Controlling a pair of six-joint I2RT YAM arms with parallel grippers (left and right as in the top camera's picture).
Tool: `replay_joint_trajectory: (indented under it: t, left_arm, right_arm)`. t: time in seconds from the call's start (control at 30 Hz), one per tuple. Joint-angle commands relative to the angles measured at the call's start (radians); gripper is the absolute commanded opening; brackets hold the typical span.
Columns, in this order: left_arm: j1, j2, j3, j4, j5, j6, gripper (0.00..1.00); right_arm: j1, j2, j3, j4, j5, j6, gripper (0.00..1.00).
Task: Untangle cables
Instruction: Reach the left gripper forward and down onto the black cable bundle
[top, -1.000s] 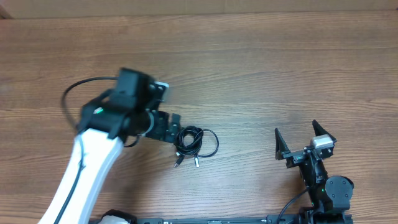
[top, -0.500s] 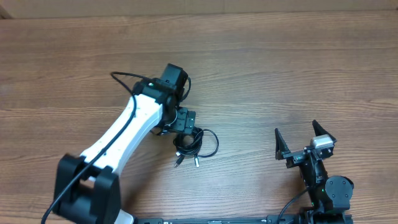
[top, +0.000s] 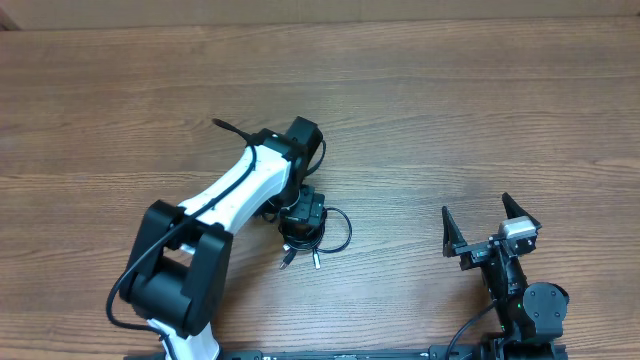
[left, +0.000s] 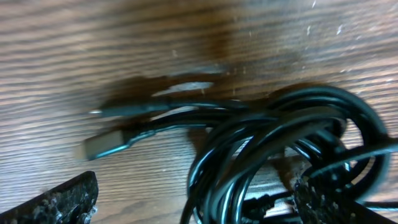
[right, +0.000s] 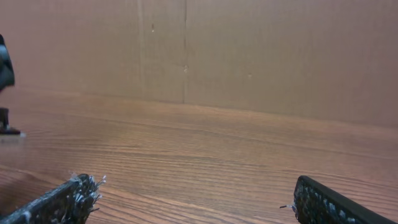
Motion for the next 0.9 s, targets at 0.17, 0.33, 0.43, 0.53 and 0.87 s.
replay_joint_trajectory:
  t: [0.17,0.33,0.43,0.53,0.87]
  left_arm:
    - [-0.038,0.03,0.011,0.013,-0.013,-0.028,1.0]
    - [-0.038,0.03,0.011,0.027,-0.013,-0.028,0.99]
    - [-0.038,0.03,0.011,0.052,-0.012,-0.028,0.99]
    - [-0.038,0.03,0.011,0.089,-0.022,-0.027,1.0]
    - [-0.043,0.03,0.011,0.34,0.091,-0.029,1.0]
  right_arm:
    - [-0.003,-0.01,-0.011,0.005,-0.002,0.0,1.0]
    - [-0.003,-0.01,-0.011,0.005,-0.002,0.0,1.0]
    - [-0.003,-0.01,-0.011,0.005,-0.002,0.0,1.0]
    - [-0.003,-0.01,-0.011,0.005,-0.002,0.0,1.0]
    - [-0.003,-0.01,-0.011,0.005,-0.002,0.0,1.0]
